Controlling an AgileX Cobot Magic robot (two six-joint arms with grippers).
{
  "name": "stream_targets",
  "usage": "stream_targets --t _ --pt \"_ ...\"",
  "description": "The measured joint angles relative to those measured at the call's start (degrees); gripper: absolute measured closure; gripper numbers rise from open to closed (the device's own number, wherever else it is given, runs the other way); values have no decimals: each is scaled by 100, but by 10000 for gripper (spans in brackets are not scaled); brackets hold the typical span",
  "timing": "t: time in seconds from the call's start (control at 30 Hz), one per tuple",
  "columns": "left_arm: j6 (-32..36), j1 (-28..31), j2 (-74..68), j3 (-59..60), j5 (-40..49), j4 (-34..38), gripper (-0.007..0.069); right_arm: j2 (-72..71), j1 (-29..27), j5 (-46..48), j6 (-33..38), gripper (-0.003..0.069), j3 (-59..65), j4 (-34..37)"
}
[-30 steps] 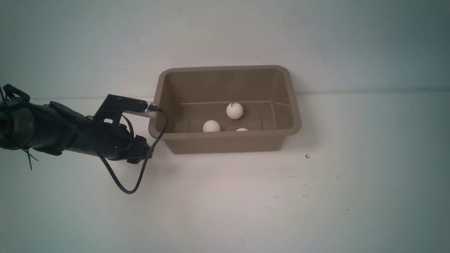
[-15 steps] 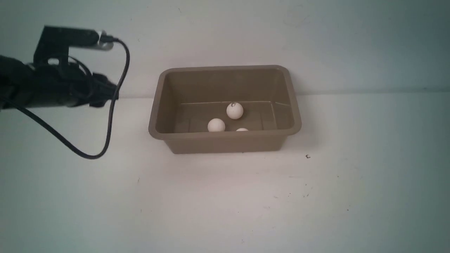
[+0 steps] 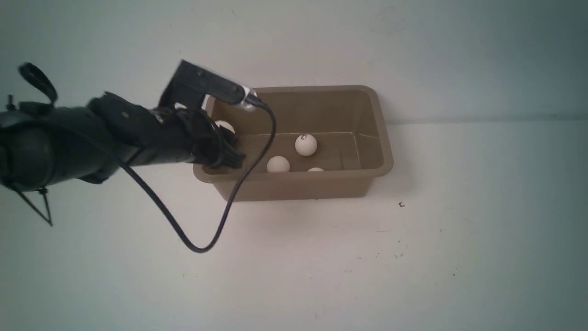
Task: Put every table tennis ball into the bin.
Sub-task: Use the left arm to put the table tennis ball into the box
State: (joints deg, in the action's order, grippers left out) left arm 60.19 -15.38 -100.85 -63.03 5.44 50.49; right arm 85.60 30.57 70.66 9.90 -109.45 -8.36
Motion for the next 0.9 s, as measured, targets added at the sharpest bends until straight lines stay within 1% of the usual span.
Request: stream_targets --t 0.3,0.37,0.53,0.63,0.7,0.8,0.87,0.9 --pt "273 -11 -146 5 376 0 272 0 0 46 -5 453 0 37" --pt "297 -11 -146 5 376 0 256 0 0 82 -32 453 0 54" --pt "310 -11 -146 5 370 39 120 0 0 164 -61 453 0 132" --pt "310 -11 -60 5 394 216 102 0 0 163 -67 453 0 132" --pt "323 -11 134 5 444 313 117 0 0 163 -67 453 0 132" --pt "374 -11 580 9 462 346 174 0 0 163 -73 453 0 132" --pt "396 -11 903 9 462 359 225 0 0 163 -73 453 0 119" --pt "411 -11 1259 9 462 371 288 0 0 163 -73 453 0 105"
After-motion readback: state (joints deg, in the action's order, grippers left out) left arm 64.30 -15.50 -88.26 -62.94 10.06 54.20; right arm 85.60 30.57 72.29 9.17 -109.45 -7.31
